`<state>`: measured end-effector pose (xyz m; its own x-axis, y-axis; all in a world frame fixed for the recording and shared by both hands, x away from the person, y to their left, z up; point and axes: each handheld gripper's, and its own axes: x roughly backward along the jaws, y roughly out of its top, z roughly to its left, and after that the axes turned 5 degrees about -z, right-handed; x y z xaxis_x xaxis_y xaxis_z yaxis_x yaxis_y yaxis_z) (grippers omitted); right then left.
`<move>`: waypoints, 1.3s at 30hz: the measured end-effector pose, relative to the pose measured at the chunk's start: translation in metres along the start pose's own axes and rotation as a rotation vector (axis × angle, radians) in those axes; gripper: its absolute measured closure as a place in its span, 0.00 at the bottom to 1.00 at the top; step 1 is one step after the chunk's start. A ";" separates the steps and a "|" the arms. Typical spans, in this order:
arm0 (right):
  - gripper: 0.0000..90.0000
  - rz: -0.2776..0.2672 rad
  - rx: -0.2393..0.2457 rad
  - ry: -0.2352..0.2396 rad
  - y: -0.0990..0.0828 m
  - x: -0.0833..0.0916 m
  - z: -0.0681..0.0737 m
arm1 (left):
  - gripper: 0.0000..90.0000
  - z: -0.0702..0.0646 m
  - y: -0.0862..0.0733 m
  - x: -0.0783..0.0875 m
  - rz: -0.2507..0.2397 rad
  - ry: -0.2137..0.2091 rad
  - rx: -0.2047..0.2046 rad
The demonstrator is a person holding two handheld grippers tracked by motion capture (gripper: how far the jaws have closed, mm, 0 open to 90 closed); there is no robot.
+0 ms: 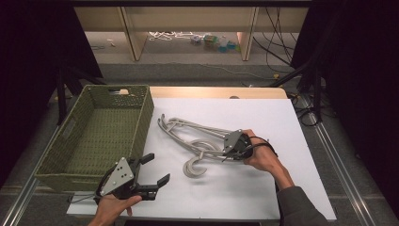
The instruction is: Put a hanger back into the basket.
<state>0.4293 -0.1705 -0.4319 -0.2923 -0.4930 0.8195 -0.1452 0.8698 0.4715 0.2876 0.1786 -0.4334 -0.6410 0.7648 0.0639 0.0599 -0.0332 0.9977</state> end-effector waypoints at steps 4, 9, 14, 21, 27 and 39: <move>0.91 -0.008 0.016 -0.011 0.003 0.006 0.000 | 0.18 0.001 0.001 -0.003 -0.005 0.006 -0.056; 0.91 -0.029 0.069 -0.025 0.010 0.017 0.001 | 0.19 0.000 0.000 -0.010 0.037 0.028 -0.107; 0.91 -0.056 0.100 -0.035 0.016 0.027 0.002 | 0.25 0.006 0.000 -0.019 0.071 0.069 -0.138; 0.91 -0.065 0.113 -0.034 0.020 0.033 0.006 | 0.30 0.008 -0.004 -0.045 0.166 0.080 -0.202; 0.91 -0.085 0.107 -0.032 0.021 0.035 0.006 | 0.30 0.009 -0.005 -0.064 0.198 0.080 -0.232; 0.91 -0.130 0.051 -0.080 0.023 0.049 0.006 | 0.31 0.018 -0.005 -0.071 0.199 0.122 -0.237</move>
<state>0.4061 -0.1745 -0.3826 -0.3414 -0.6005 0.7231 -0.2341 0.7994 0.5533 0.3470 0.1361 -0.4436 -0.7227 0.6457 0.2463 0.0226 -0.3341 0.9423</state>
